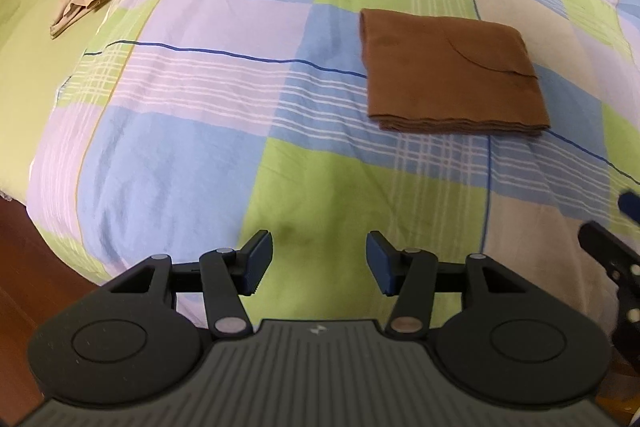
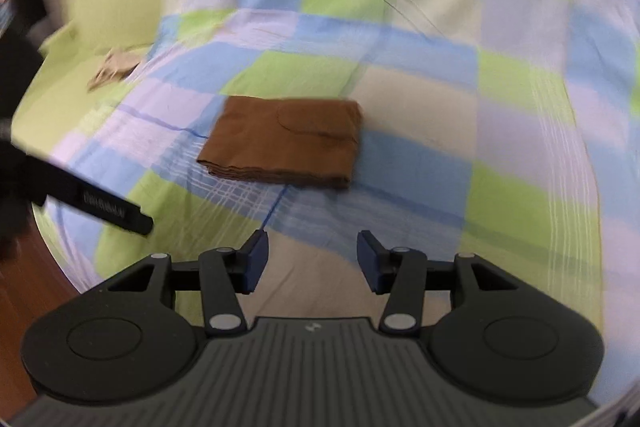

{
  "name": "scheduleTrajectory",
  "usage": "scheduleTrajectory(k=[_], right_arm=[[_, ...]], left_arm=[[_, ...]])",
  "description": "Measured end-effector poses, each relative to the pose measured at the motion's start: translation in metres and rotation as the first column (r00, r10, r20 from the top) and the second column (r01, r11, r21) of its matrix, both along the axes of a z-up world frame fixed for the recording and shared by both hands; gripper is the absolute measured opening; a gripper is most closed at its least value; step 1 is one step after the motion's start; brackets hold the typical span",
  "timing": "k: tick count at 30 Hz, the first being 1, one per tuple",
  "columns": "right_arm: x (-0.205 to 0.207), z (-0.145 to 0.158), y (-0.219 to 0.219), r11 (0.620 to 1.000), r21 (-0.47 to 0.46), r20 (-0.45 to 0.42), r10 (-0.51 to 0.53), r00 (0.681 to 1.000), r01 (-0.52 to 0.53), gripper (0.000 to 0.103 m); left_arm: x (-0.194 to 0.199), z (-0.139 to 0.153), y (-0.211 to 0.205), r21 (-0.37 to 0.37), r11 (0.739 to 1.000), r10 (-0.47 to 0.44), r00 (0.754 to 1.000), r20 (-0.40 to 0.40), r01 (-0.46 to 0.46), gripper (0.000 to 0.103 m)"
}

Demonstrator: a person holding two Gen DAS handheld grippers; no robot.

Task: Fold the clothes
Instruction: 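Grasp the folded brown cloth's edge with both grippers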

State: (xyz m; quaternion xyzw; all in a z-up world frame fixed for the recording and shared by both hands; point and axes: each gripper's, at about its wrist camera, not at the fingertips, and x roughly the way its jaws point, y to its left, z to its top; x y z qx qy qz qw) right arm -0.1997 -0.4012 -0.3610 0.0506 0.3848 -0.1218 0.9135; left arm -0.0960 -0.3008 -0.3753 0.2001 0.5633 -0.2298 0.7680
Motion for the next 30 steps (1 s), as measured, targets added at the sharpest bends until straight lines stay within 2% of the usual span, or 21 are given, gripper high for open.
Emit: scheduleTrajectory(k=[1,3,5,8,9,14,16,19,22,23,25,27,28,30], right_arm=[[0.004,-0.002,0.003,0.999,-0.032,-0.001,0.033,0.999,-0.033,0.044],[0.021,-0.014,0.018,0.966,-0.168,-0.016,0.197,0.98,-0.196,0.044],[0.038,-0.027,0.032,0.898,-0.287,-0.045,0.336,0.941,-0.334,0.041],[0.058,-0.046,0.048,0.781,-0.422,-0.102,0.463,0.88,-0.46,0.038],[0.066,-0.053,0.052,0.736,-0.462,-0.124,0.499,0.858,-0.495,0.038],[0.086,-0.078,0.061,0.587,-0.567,-0.202,0.581,0.788,-0.578,0.037],[0.091,-0.085,0.062,0.539,-0.592,-0.227,0.603,0.765,-0.599,0.03],[0.097,-0.088,0.059,0.54,-0.589,-0.234,0.599,0.766,-0.602,0.011],[0.104,-0.08,0.046,0.61,-0.554,-0.168,0.584,0.794,-0.566,0.006],[0.102,-0.076,0.042,0.627,-0.542,-0.141,0.589,0.796,-0.56,0.006],[0.097,-0.068,0.036,0.647,-0.526,-0.104,0.596,0.796,-0.552,0.006],[0.095,-0.065,0.032,0.65,-0.521,-0.095,0.6,0.794,-0.554,0.006],[0.094,-0.064,0.03,0.65,-0.519,-0.092,0.603,0.792,-0.555,0.006],[0.091,-0.061,0.028,0.649,-0.525,-0.075,0.61,0.789,-0.551,0.006]], left_arm=[[0.004,-0.001,0.001,-0.001,1.0,-0.007,1.0,0.002,0.007,0.057],[0.012,-0.002,0.003,-0.005,1.0,-0.017,1.0,0.003,0.017,0.057],[0.023,-0.003,0.002,-0.015,0.999,-0.028,1.0,-0.001,0.028,0.057],[0.039,-0.004,0.001,-0.05,0.998,-0.028,0.999,-0.017,0.027,0.057],[0.044,-0.004,0.0,-0.066,0.998,-0.022,0.999,-0.027,0.02,0.057],[0.066,-0.005,-0.004,-0.131,0.991,0.007,0.997,-0.073,-0.016,0.057],[0.071,-0.005,-0.007,-0.142,0.989,0.017,0.996,-0.084,-0.029,0.057],[0.074,-0.007,-0.01,-0.17,0.984,0.026,0.994,-0.107,-0.045,0.057],[0.08,-0.008,-0.007,-0.229,0.968,0.059,0.982,-0.18,-0.101,0.057],[0.085,-0.008,-0.004,-0.274,0.951,0.082,0.969,-0.232,-0.146,0.058],[0.097,-0.008,0.006,-0.375,0.889,0.122,0.926,-0.357,-0.262,0.064],[0.107,-0.01,0.011,-0.435,0.83,0.146,0.888,-0.437,-0.35,0.076],[0.112,-0.013,0.012,-0.45,0.808,0.153,0.873,-0.463,-0.381,0.076],[0.121,-0.022,0.007,-0.461,0.783,0.158,0.851,-0.501,-0.417,0.076]])
